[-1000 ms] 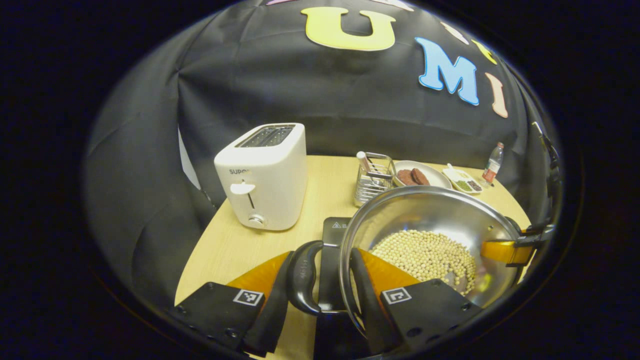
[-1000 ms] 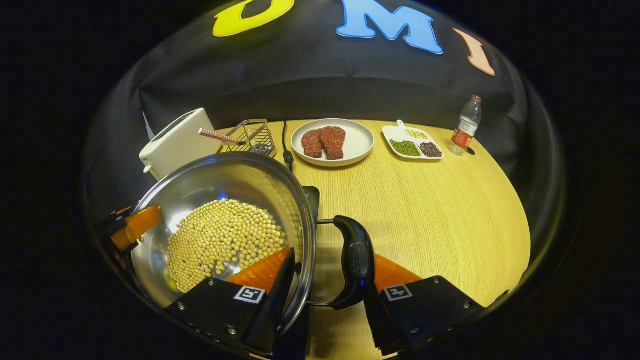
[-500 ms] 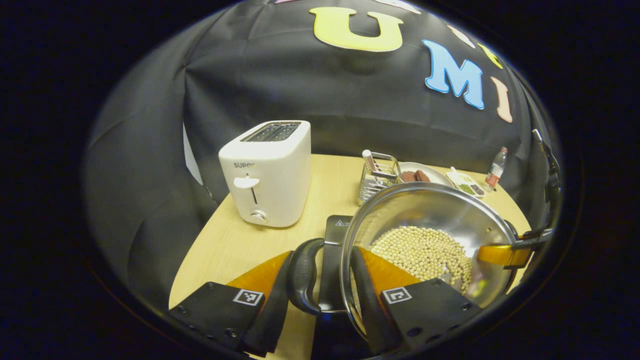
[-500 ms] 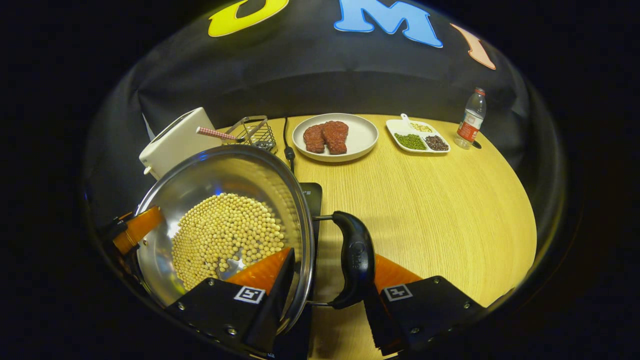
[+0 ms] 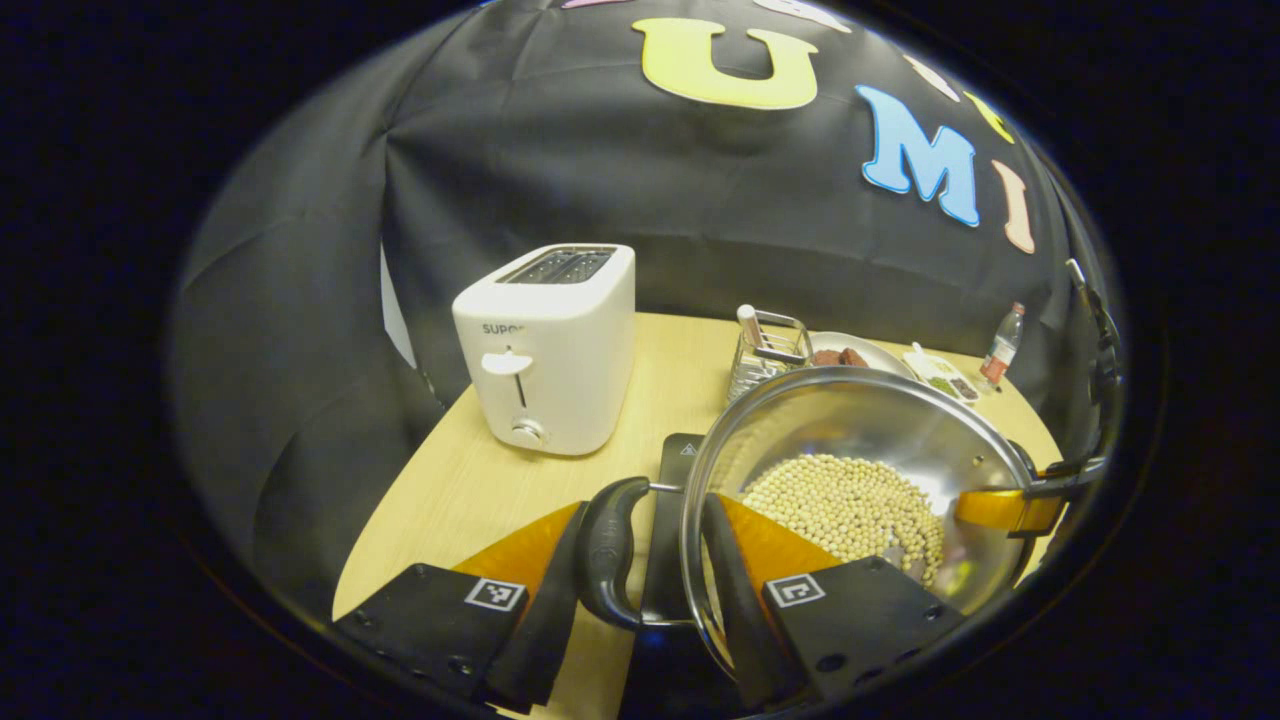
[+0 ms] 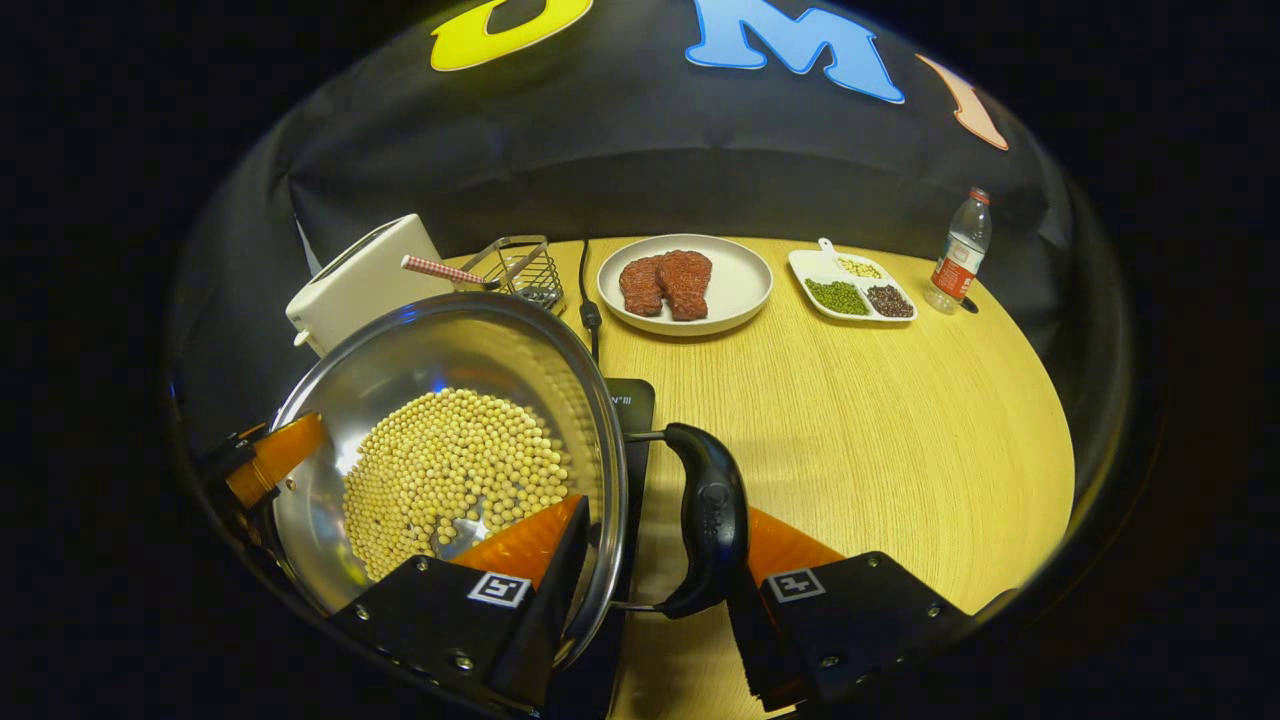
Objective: First push the handle of the pot to place it horizontally, then grasp the pot with both hands and set it on the induction cooktop.
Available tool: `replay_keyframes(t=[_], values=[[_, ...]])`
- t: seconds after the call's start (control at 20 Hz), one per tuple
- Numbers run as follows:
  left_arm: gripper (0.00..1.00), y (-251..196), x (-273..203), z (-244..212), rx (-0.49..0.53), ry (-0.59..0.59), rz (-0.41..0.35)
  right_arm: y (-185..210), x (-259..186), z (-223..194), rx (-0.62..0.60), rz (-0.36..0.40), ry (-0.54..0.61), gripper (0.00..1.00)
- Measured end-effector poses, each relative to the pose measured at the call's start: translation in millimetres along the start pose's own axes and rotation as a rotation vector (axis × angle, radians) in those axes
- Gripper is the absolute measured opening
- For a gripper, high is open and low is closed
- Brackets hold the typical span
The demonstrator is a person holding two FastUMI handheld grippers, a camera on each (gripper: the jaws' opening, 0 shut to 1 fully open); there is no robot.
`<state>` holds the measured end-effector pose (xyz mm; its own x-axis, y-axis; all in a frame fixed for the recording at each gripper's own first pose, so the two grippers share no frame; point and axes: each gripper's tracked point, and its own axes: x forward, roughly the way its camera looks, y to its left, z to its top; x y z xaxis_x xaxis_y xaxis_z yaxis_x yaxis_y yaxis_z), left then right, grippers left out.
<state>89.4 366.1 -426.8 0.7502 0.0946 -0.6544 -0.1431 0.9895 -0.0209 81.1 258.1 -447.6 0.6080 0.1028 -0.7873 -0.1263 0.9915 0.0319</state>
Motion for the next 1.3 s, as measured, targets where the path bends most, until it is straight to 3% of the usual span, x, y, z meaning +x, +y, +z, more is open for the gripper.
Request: replay_keyframes(t=[0.2, 0.3, 0.35, 0.5, 0.65, 0.8, 0.85, 1.2, 1.25, 1.3], values=[[0.74, 0.7, -17.7, 24.1, 0.011, -0.09, 0.017, -0.8, -9.3, 9.9, -0.041, -0.001, -0.052, 0.75], [0.88, 4.0, -30.1, 36.8, 0.004, -0.121, 0.029, -3.5, -18.6, 18.2, -0.023, 0.006, -0.091, 0.81], [0.8, 6.6, -37.2, 44.9, -0.004, -0.141, 0.041, -7.6, -24.8, 23.6, -0.015, 0.002, -0.115, 0.82], [0.81, 7.8, -66.9, 70.1, -0.034, -0.214, 0.061, -18.3, -51.8, 44.9, -0.003, 0.014, -0.216, 0.85], [0.89, -8.0, -102.3, 102.7, -0.062, -0.281, 0.062, -39.8, -92.5, 70.8, 0.004, 0.0, -0.333, 0.91], [0.85, -44.6, -136.4, 134.9, -0.039, -0.355, 0.037, -67.5, -141.8, 100.8, 0.015, -0.035, -0.445, 0.91], [0.99, -62.6, -149.6, 146.0, -0.022, -0.381, 0.023, -76.4, -159.4, 111.0, 0.015, -0.042, -0.48, 0.91], [0.99, -199.5, -232.7, 194.9, 0.003, -0.491, -0.065, -144.9, -275.1, 169.5, 0.014, -0.069, -0.66, 0.92], [0.95, -219.7, -244.0, 199.4, 0.004, -0.502, -0.078, -156.1, -289.3, 174.5, 0.016, -0.081, -0.677, 0.92], [0.99, -238.9, -255.6, 201.6, 0.012, -0.512, -0.083, -167.2, -302.6, 178.0, 0.013, -0.088, -0.694, 0.92]])
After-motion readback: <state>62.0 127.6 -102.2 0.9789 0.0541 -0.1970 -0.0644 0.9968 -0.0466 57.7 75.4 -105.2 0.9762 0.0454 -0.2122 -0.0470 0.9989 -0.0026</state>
